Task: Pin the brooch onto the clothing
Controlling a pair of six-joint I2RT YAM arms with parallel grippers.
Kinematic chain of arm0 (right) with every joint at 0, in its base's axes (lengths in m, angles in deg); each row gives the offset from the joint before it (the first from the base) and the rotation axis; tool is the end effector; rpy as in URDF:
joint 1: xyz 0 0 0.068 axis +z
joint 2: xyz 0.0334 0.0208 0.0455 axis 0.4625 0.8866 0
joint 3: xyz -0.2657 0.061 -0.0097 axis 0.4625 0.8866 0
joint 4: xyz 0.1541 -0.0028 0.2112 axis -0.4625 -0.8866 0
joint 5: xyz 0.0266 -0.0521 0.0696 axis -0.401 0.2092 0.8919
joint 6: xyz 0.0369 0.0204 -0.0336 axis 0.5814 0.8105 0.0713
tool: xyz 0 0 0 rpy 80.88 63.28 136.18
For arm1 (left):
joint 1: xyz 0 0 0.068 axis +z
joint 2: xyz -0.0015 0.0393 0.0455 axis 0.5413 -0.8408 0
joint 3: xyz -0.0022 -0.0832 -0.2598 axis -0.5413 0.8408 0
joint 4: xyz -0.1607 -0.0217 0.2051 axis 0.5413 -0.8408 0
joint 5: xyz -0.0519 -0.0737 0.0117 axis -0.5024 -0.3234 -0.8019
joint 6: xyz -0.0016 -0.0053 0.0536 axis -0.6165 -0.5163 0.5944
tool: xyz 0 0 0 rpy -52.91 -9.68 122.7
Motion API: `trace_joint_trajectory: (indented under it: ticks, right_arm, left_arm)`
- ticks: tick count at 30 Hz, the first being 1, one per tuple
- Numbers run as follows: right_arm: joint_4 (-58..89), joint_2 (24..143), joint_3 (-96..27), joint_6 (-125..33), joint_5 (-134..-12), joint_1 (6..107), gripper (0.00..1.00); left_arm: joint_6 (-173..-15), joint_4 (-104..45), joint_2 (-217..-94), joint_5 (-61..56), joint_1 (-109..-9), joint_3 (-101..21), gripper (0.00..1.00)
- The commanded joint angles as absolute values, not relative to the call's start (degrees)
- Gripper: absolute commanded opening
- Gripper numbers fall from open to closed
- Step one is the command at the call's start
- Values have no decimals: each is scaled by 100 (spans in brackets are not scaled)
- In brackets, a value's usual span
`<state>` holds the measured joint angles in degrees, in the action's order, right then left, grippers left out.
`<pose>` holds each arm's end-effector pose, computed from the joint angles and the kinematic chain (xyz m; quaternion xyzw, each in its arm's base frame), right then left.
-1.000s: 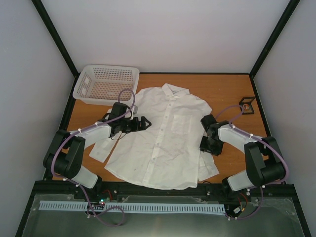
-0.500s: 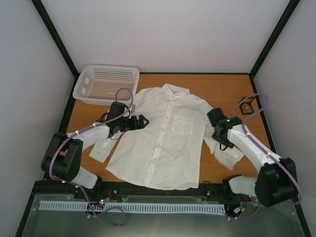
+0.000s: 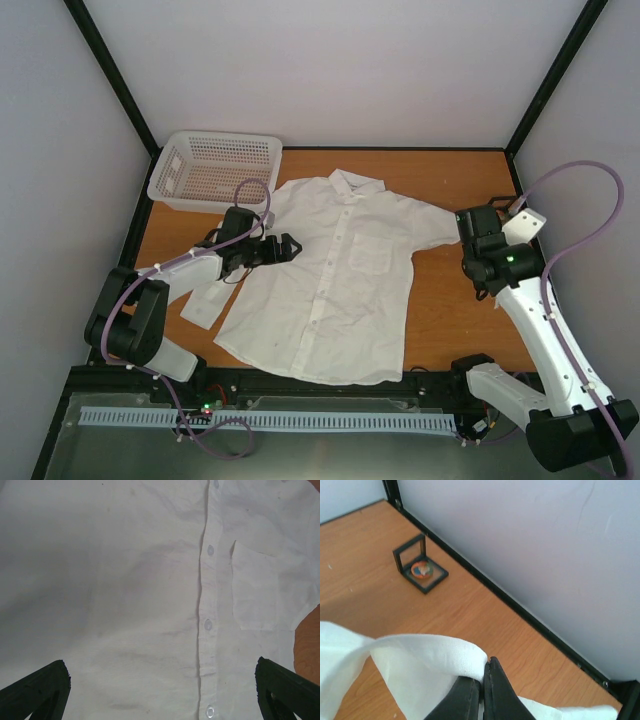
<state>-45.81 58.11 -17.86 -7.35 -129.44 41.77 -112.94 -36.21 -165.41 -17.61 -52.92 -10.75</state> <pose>0.1657 0.0145 0.3206 0.3434 0.8164 -0.2222 0.4077 0.2697 -0.1140 0.1756 -0.0112 0.9157 -0.3228 0.2390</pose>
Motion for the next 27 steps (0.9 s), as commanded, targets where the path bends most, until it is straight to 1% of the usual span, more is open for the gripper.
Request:
trace_joint_trajectory:
  ticks: [1, 4, 8, 9, 10, 12, 13, 15, 16, 17, 18, 20, 21, 22, 25, 27]
  right_arm:
    - [-4360, 5715, -2136, -1391, -13475, 4162, 2]
    - [-4607, 5607, -1996, -1120, -12932, 4162, 3]
    - [-5115, 5277, -1398, -247, -11448, 4168, 3]
    - [-5286, 5159, -1184, 119, -11013, 4168, 7]
    - [-5523, 4980, -926, 629, -10608, 4162, 13]
    - [-5826, 4421, -303, 1583, -9887, 4163, 16]
    - [-5690, 4084, -103, 1727, -9662, 4165, 23]
    - [-5491, 3438, -11, 1902, -9874, 4170, 47]
    - [-5452, 3230, -66, 1963, -10167, 4162, 52]
    - [-5285, 3091, -155, 1834, -10391, 4161, 53]
    - [-4960, 3040, -229, 1414, -10585, 4169, 57]
    - [-4125, 3177, -332, 186, -10501, 4164, 78]
    - [-3796, 3391, -408, -401, -10421, 4163, 83]
    - [-3666, 3630, -526, -815, -10525, 4165, 86]
    - [-3576, 4479, -940, -1787, -11081, 4166, 99]
    - [-3496, 5056, -1138, -2315, -11246, 4162, 100]
  left_arm:
    - [-11173, -3542, -16467, -1861, -5246, -1109, 100]
    - [-11164, -3532, -16463, -1893, -5244, -1118, 100]
    - [-11156, -3540, -16413, -1906, -5244, -1121, 100]
    - [-11171, -3537, -16400, -1908, -5246, -1118, 100]
    - [-11188, -3537, -16377, -1913, -5246, -1118, 100]
    - [-11199, -3527, -16359, -1963, -5246, -1135, 100]
    - [-11212, -3524, -16343, -1976, -5246, -1145, 100]
    - [-11235, -3497, -16309, -1970, -5246, -1154, 100]
    - [-11243, -3503, -16288, -1976, -5246, -1158, 100]
    - [-11243, -3504, -16277, -1990, -5246, -1175, 100]
    - [-11246, -3531, -16249, -2030, -5246, -1199, 100]
    - [-11244, -3597, -16201, -2073, -5246, -1251, 100]
    - [-11250, -3614, -16169, -2126, -5246, -1268, 100]
    - [-11252, -3631, -16127, -2164, -5246, -1300, 100]
    - [-11245, -3788, -15975, -2213, -5246, -1475, 100]
    - [-11219, -3855, -15847, -2234, -5246, -1559, 100]
